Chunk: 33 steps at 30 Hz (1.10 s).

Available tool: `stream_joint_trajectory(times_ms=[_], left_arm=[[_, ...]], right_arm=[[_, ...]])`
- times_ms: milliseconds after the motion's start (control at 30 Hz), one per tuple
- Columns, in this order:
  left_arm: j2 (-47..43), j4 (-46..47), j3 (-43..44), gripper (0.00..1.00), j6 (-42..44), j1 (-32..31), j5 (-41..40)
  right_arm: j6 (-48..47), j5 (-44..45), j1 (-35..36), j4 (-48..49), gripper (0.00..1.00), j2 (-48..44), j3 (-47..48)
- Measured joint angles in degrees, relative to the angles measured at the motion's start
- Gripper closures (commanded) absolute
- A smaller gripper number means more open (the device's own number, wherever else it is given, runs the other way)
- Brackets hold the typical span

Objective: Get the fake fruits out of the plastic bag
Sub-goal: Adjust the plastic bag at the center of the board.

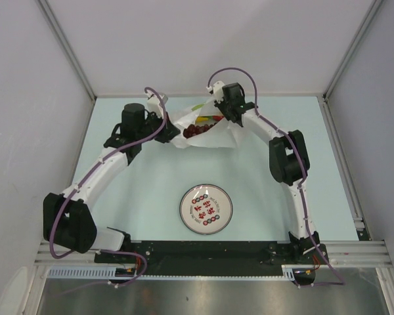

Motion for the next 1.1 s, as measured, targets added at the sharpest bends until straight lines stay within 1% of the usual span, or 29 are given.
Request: stream_joint_trajectory(times_ms=[100, 200, 233, 333, 433, 500, 600, 633, 667, 733, 800, 900, 967, 1033, 1100], left_arm=[[0.1, 0.2, 0.0, 1.0, -0.4, 0.0, 0.4], [0.1, 0.8, 0.0, 1.0, -1.0, 0.0, 0.5], [0.1, 0.9, 0.0, 1.0, -1.2, -0.1, 0.6], [0.2, 1.0, 0.3, 1.0, -1.4, -0.1, 1.1], [0.5, 1.0, 1.0, 1.0, -1.5, -0.1, 1.3], [1.0, 1.2, 1.6, 1.0, -1.6, -0.2, 1.3], [2.1, 1.4, 2.5, 1.0, -1.9, -0.4, 1.3], [2.4, 1.5, 2.8, 1.0, -1.9, -0.5, 1.3], [2.7, 1.4, 3.0, 1.0, -2.0, -0.7, 1.3], [2.9, 1.4, 3.2, 1.0, -2.0, -0.8, 1.3], [3.0, 1.5, 3.4, 1.0, -2.0, -0.9, 1.3], [3.0, 1.5, 3.6, 1.0, -2.3, -0.9, 1.3], [3.0, 1.5, 3.7, 1.0, -2.5, -0.9, 1.4], [3.0, 1.5, 4.0, 1.0, -2.8, -0.9, 1.4], [3.0, 1.6, 4.1, 1.0, -2.9, -0.9, 1.4]], right_arm=[[-0.6, 0.3, 0.7, 1.5, 0.76, -0.1, -0.7], [-1.5, 1.2, 2.0, 2.9, 0.86, -0.1, -1.7], [-1.9, 1.7, 2.4, 3.1, 0.92, -0.1, -1.8], [-3.3, 4.0, 3.1, 5.6, 0.93, 0.6, -0.5], [-4.2, 5.4, 2.5, 8.4, 0.92, 3.6, 5.4], [-4.9, 5.7, 1.6, 11.9, 0.9, 5.4, 8.9], [-5.3, 4.7, 0.7, 14.0, 0.73, 6.5, 12.0], [-5.3, 3.7, 0.5, 14.0, 0.61, 6.5, 12.3], [-5.3, 2.4, 0.2, 13.7, 0.54, 6.4, 12.3], [-5.4, -0.2, 0.1, 12.5, 0.48, 5.7, 11.0], [-6.1, -3.7, 0.5, 11.1, 0.47, 2.3, 4.5], [-7.2, -8.7, 2.1, 9.6, 0.51, -4.7, -8.5], [-8.6, -11.6, 3.6, 8.6, 0.52, -8.4, -14.2], [-11.1, -14.5, 5.1, 7.8, 0.52, -11.5, -18.1], [-13.2, -16.6, 6.5, 7.6, 0.53, -13.1, -19.3]])
